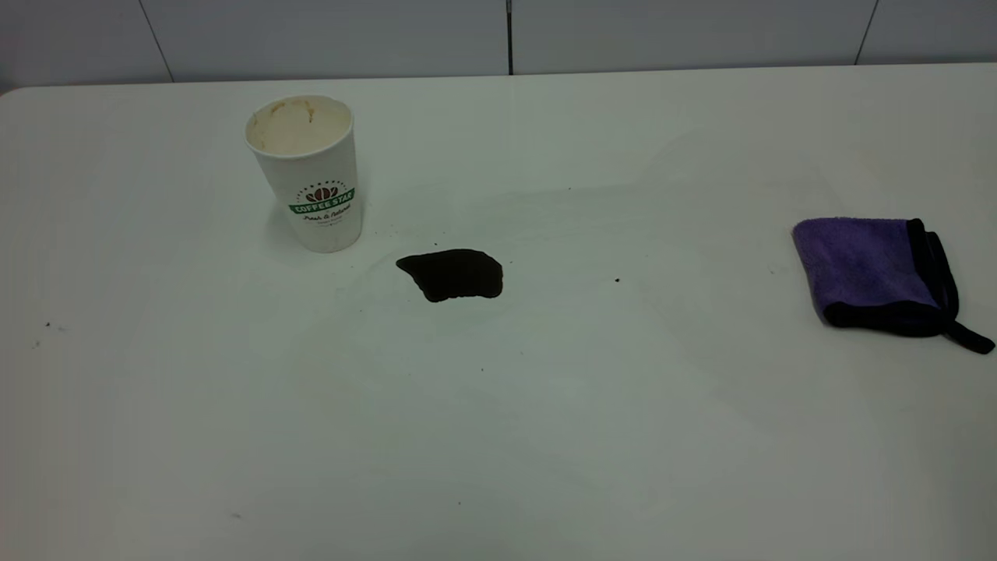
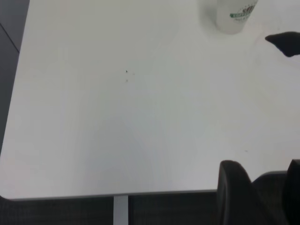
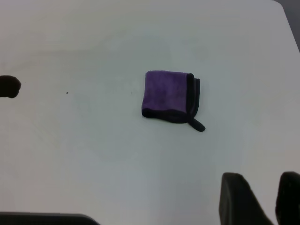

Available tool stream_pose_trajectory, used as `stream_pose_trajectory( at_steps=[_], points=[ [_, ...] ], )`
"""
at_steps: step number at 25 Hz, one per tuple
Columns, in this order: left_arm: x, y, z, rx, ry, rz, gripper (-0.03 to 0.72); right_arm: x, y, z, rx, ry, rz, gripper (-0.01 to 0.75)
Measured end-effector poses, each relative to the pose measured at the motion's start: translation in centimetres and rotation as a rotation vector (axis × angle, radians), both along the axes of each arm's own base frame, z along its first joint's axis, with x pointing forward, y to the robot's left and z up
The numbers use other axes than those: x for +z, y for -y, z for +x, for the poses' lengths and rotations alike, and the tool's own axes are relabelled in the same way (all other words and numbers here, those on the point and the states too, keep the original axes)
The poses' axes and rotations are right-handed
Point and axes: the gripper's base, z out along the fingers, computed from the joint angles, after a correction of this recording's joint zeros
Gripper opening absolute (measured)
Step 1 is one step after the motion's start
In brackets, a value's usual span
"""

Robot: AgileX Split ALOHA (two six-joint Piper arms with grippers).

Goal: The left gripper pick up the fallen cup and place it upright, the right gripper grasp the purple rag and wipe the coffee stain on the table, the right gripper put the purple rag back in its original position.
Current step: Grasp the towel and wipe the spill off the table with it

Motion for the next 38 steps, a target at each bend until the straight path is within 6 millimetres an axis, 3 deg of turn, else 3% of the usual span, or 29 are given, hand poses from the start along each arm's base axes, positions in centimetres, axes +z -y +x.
stream_pose_trajectory(
  at_steps=[31, 34, 38],
  points=[
    [0.0, 0.0, 0.0, 0.0, 0.007, 0.0, 0.283, 0.0, 0.3, 0.1, -0.02, -0.002, -0.03, 0.239],
    [0.0, 0.0, 0.0, 0.0, 0.007, 0.0, 0.283, 0.4, 0.8, 1.1, -0.056, -0.051, -0.095, 0.246],
    [0.0, 0.0, 0.0, 0.0, 0.007, 0.0, 0.283, 2.8, 0.9, 5.0, -0.083, -0.143, -0.106, 0.317]
  ],
)
